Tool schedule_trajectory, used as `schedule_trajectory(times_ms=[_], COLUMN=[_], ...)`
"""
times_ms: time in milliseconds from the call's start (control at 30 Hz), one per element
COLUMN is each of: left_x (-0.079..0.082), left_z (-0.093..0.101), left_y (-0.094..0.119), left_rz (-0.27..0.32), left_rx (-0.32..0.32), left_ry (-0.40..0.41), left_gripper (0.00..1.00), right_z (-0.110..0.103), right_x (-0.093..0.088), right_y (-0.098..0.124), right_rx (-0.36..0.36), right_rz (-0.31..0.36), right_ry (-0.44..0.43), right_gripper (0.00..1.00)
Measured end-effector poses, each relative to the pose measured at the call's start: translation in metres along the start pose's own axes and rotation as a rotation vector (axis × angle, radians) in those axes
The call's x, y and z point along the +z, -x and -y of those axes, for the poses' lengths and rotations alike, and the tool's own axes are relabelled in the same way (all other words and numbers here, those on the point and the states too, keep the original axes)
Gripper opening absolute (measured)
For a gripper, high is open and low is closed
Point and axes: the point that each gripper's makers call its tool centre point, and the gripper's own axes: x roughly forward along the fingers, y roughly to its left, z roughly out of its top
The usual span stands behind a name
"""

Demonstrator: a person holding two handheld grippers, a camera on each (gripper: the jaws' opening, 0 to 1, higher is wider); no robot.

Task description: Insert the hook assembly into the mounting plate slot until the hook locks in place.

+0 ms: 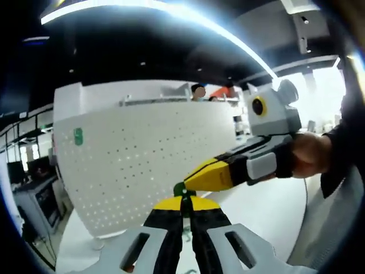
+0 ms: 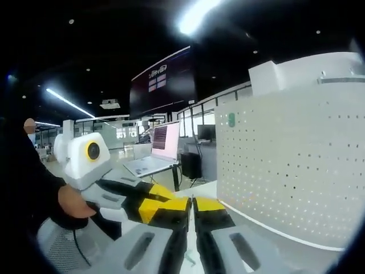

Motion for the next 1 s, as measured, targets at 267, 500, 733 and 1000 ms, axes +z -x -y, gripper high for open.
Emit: schedule_trajectory(times_ms=[267, 500, 733, 1000], left_x=[0.000, 0.001, 0.000, 0.000], left_z=[0.001, 0.000, -0.004, -0.011], left_y=[0.000, 0.000, 0.000, 0.003], left_rz=[0.002, 0.008, 0.006, 0.013], left_rx=[-0.002, 0.002, 0.015, 0.041], left_ry=[0.001, -0.003, 0.004, 0.029], left_gripper=[0.03, 0.03, 0.03, 0.03], right_z=[-0.002, 0.000, 0.010, 0.017], right_x=[0.002, 0.006, 0.007, 0.012], right_y=[0.001, 0.003, 0.006, 0.013], right_rx=[0.009, -0.001, -0.037, -0.066], right_rz=[0.004, 0.019, 0.021, 0.030], right_ry=[0.007, 0.020, 0.028, 0.043], right_gripper=[0.00, 0.04, 0.08, 0.13])
